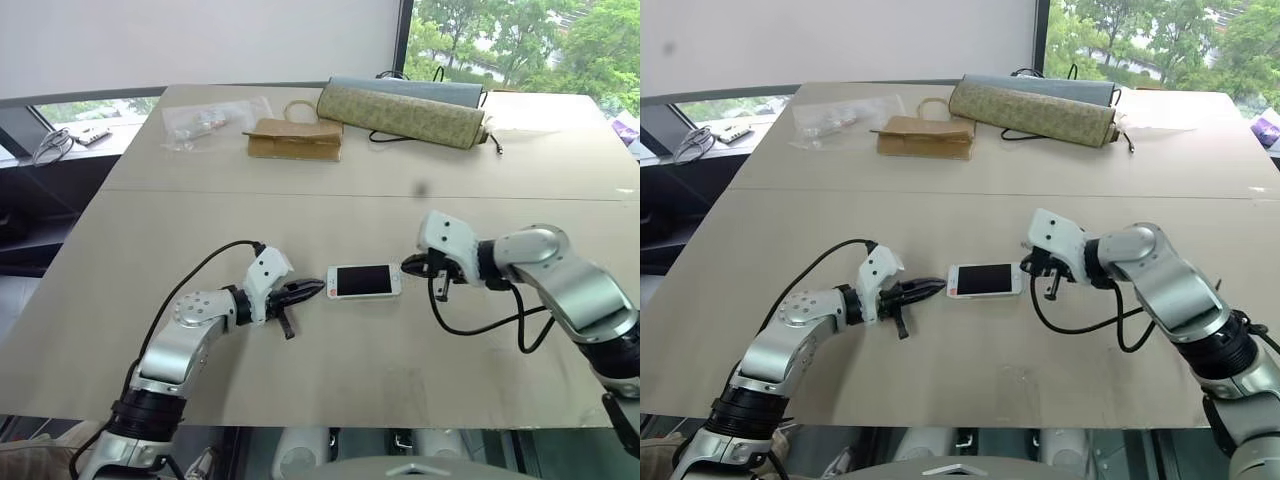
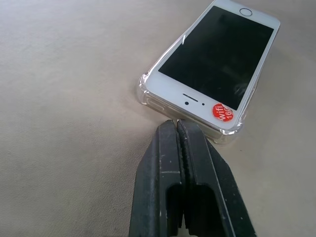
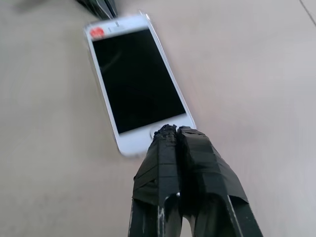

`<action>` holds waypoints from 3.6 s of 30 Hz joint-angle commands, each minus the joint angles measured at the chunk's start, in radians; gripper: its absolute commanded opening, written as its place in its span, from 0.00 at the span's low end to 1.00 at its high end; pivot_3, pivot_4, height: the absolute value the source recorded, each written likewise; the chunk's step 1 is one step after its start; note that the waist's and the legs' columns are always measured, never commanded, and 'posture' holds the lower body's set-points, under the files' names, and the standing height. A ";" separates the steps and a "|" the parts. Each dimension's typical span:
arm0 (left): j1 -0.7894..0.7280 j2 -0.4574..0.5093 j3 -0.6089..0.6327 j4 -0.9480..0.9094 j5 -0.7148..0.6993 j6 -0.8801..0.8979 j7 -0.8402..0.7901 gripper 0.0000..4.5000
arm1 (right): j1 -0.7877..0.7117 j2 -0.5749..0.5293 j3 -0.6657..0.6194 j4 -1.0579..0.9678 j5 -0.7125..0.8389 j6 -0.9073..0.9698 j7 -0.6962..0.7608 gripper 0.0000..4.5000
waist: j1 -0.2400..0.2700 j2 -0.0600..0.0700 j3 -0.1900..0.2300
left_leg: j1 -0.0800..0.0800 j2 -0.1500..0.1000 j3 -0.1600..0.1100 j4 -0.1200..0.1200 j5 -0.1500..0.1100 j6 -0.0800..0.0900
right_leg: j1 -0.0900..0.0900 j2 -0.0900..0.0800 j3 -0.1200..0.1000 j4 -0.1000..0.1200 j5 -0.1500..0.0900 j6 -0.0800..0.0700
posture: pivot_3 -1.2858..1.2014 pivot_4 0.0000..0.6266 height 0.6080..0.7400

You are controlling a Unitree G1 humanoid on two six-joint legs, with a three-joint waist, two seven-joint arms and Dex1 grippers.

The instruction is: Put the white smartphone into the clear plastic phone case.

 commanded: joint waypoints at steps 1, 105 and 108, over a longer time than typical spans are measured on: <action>0.008 -0.001 -0.014 0.012 0.013 0.004 -0.002 0.01 | 0.003 -0.018 0.003 -0.025 -0.010 -0.024 -0.006 0.00 | 0.000 0.000 0.000 | 0.000 0.000 0.000 0.000 0.000 0.000 | 0.000 0.000 0.000 0.000 0.000 0.000 | 0.52 0.24 1.00; -0.215 -0.097 -0.149 0.171 0.043 -0.014 -0.161 0.01 | 0.045 0.169 -0.002 0.151 -0.002 -0.144 -0.070 0.00 | 0.000 -0.003 0.001 | 0.000 0.000 0.002 0.002 0.000 0.000 | 0.000 0.002 -0.001 0.003 0.000 0.000 | 0.52 0.24 1.00; -0.208 -0.097 -0.147 0.162 0.043 -0.010 -0.154 0.01 | 0.027 0.151 0.043 0.189 -0.023 -0.147 -0.044 0.00 | -0.001 -0.003 0.000 | 0.000 0.000 0.002 0.003 0.000 0.000 | 0.000 0.002 -0.001 0.003 0.000 0.000 | 0.52 0.24 1.00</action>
